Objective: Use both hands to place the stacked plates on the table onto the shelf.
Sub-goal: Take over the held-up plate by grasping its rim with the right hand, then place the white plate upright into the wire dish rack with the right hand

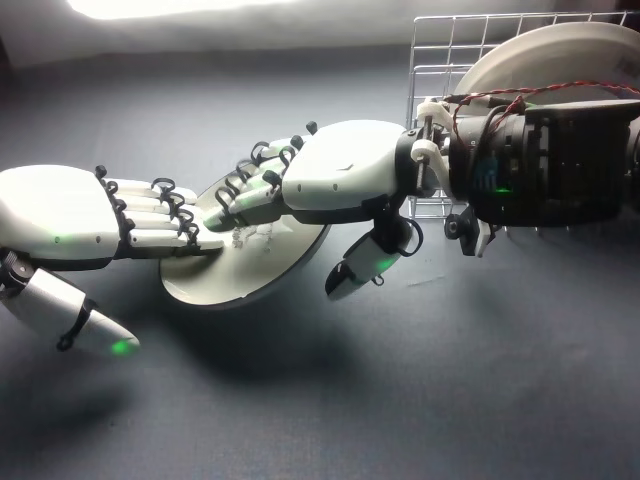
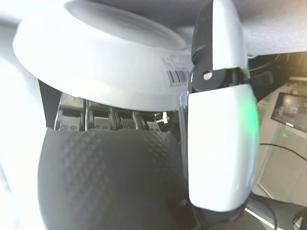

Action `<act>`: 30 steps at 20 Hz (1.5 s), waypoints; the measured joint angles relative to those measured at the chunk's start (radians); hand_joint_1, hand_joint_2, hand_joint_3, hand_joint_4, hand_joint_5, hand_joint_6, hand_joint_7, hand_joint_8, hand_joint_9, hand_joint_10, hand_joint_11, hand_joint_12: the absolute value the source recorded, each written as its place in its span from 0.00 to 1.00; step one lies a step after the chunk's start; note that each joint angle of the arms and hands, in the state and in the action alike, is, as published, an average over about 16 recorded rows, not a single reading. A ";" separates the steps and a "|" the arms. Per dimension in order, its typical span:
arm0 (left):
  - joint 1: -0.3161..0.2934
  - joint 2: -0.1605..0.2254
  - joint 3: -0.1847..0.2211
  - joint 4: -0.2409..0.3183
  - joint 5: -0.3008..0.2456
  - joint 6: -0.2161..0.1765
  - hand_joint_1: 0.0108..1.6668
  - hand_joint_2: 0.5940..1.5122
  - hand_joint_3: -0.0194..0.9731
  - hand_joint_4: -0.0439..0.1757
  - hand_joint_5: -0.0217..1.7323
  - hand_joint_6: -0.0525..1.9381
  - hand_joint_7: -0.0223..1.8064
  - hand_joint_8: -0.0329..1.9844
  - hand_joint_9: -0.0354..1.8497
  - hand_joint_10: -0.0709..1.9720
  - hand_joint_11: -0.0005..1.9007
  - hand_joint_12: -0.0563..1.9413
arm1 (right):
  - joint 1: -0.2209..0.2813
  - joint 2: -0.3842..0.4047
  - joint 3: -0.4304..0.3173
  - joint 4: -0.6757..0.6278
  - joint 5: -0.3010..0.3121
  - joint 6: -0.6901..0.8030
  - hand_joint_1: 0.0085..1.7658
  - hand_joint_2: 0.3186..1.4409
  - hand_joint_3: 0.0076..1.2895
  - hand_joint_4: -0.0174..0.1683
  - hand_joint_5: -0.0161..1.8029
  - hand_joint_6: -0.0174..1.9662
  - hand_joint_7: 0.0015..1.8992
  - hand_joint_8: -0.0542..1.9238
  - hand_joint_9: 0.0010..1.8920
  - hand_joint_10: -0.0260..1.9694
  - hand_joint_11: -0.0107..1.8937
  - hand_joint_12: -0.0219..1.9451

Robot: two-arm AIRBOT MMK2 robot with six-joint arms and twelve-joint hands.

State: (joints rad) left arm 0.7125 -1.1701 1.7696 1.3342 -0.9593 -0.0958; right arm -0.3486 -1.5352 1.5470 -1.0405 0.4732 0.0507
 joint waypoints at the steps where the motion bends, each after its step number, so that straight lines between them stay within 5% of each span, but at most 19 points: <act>1: 0.000 0.000 0.000 0.000 0.000 0.000 0.00 0.59 0.04 0.15 0.01 0.01 0.02 0.01 0.03 0.04 0.00 0.01 | 0.001 -0.001 0.001 0.002 0.002 0.000 0.73 0.55 0.00 0.08 0.20 0.05 0.19 0.05 0.17 0.07 0.09 0.54; 8: -0.016 0.005 -0.007 0.013 0.000 -0.009 0.00 0.59 0.04 0.15 0.01 0.01 0.02 0.01 0.03 0.04 0.00 0.01 | 0.006 -0.003 0.004 0.014 0.024 -0.006 0.78 0.57 0.00 0.10 0.39 0.24 0.39 0.13 0.36 0.19 0.27 0.73; 15: -0.082 0.042 -0.044 0.023 -0.007 -0.020 0.00 0.59 0.04 0.17 0.01 0.02 0.02 0.01 0.03 0.04 0.01 0.02 | 0.016 0.007 -0.012 0.018 0.054 -0.014 0.80 0.55 0.00 0.11 0.50 0.42 0.49 0.23 0.46 0.30 0.43 0.76; 30: -0.240 0.266 -0.199 0.091 0.006 -0.006 0.00 0.59 0.04 0.20 0.02 0.03 0.02 0.01 0.03 0.04 0.01 0.03 | 0.078 0.192 -0.272 0.036 0.031 -0.022 0.80 0.55 0.00 0.08 0.54 0.48 0.59 0.30 0.57 0.46 0.52 0.66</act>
State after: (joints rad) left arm 0.4725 -0.9038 1.5707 1.4256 -0.9532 -0.1018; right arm -0.2708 -1.3433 1.2747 -1.0043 0.5047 0.0289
